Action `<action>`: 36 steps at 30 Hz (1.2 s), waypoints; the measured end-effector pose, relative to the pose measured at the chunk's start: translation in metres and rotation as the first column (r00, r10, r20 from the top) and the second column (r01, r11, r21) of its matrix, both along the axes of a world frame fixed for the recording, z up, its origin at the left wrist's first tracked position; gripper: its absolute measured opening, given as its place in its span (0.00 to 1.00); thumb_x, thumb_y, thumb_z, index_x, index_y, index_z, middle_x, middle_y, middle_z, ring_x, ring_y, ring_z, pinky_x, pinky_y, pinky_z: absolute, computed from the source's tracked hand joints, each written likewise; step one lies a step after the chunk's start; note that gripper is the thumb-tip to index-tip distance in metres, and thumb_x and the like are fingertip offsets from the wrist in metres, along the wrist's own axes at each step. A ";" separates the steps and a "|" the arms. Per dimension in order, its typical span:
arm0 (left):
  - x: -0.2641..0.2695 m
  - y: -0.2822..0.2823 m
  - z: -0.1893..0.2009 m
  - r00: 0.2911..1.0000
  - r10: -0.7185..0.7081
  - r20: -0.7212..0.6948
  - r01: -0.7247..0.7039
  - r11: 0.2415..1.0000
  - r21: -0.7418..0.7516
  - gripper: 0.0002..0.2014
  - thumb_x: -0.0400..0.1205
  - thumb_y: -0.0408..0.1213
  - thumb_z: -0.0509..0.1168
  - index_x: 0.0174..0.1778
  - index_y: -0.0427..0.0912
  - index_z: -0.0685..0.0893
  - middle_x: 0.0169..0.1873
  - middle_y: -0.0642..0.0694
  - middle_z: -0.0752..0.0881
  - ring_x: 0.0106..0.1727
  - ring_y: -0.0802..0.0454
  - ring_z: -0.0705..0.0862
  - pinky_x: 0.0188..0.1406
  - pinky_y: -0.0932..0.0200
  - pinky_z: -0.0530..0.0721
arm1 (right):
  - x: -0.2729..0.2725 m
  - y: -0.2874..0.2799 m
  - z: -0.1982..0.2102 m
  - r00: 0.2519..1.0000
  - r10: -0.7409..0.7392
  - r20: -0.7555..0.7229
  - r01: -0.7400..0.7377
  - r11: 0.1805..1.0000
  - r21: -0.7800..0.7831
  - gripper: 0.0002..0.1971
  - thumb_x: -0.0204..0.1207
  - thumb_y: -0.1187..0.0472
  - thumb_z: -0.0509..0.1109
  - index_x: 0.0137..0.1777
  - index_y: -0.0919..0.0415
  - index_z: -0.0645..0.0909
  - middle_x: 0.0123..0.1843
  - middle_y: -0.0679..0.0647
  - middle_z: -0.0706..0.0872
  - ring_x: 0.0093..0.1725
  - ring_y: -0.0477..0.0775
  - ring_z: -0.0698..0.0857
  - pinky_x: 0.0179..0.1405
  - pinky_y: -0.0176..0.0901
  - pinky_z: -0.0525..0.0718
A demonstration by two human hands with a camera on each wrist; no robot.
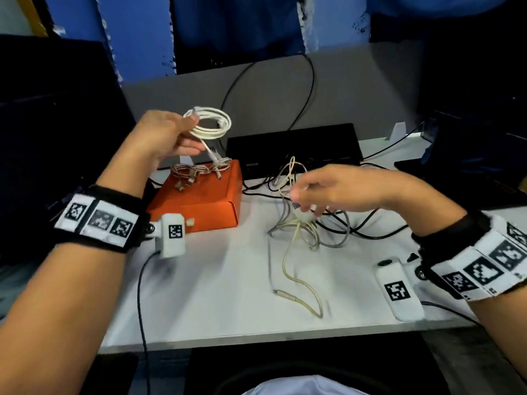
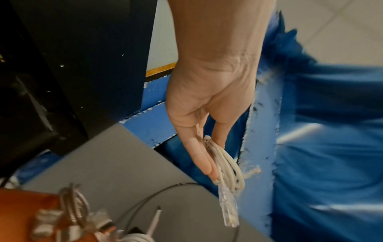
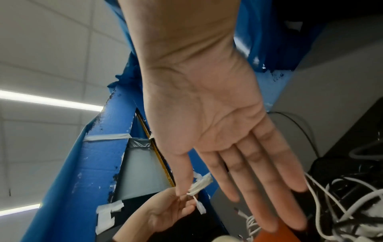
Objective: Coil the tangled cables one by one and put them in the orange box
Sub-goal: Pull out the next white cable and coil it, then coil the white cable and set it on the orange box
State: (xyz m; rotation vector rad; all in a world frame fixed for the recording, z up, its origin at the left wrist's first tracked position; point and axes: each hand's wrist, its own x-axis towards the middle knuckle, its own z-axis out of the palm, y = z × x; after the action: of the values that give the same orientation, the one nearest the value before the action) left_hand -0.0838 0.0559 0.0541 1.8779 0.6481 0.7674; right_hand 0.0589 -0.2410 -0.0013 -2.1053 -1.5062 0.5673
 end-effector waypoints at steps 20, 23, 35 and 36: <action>0.031 0.051 -0.035 0.764 0.219 -0.606 -0.112 0.971 0.210 0.18 0.86 0.40 0.71 0.54 0.25 0.83 0.43 0.26 0.90 0.24 0.43 0.88 0.27 0.49 0.90 | -0.002 0.013 -0.021 0.980 0.143 0.138 -0.107 0.965 -0.239 0.20 0.83 0.37 0.69 0.71 0.44 0.81 0.48 0.45 0.93 0.47 0.46 0.93 0.58 0.50 0.88; 0.031 0.049 -0.033 0.726 0.289 -0.624 -0.103 0.943 0.317 0.16 0.86 0.41 0.71 0.54 0.28 0.83 0.44 0.31 0.89 0.32 0.39 0.89 0.28 0.49 0.90 | -0.001 0.014 -0.023 0.979 0.173 0.104 -0.150 0.968 -0.199 0.11 0.86 0.46 0.70 0.62 0.49 0.86 0.44 0.49 0.94 0.43 0.48 0.93 0.58 0.55 0.89; 0.028 -0.061 -0.015 0.988 -0.034 -0.152 0.113 0.830 0.546 0.13 0.89 0.51 0.64 0.54 0.47 0.89 0.48 0.51 0.92 0.49 0.52 0.90 0.53 0.52 0.85 | 0.016 0.012 -0.008 0.985 -0.170 0.035 0.132 0.866 0.482 0.09 0.87 0.51 0.71 0.45 0.50 0.86 0.27 0.49 0.84 0.25 0.43 0.80 0.28 0.35 0.76; 0.027 -0.085 -0.020 0.974 -0.190 -0.119 0.223 0.871 0.438 0.12 0.90 0.50 0.63 0.55 0.49 0.88 0.48 0.52 0.92 0.50 0.55 0.90 0.54 0.54 0.86 | 0.016 0.012 -0.008 0.979 -0.200 0.043 0.146 0.831 0.537 0.09 0.86 0.50 0.71 0.45 0.50 0.86 0.29 0.49 0.82 0.26 0.41 0.77 0.30 0.37 0.75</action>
State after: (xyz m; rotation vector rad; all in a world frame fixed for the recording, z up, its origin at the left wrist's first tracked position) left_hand -0.0571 -0.0288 0.0337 2.3644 0.3150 0.7546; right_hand 0.0751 -0.2286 -0.0095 -1.8131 -1.3089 -0.0333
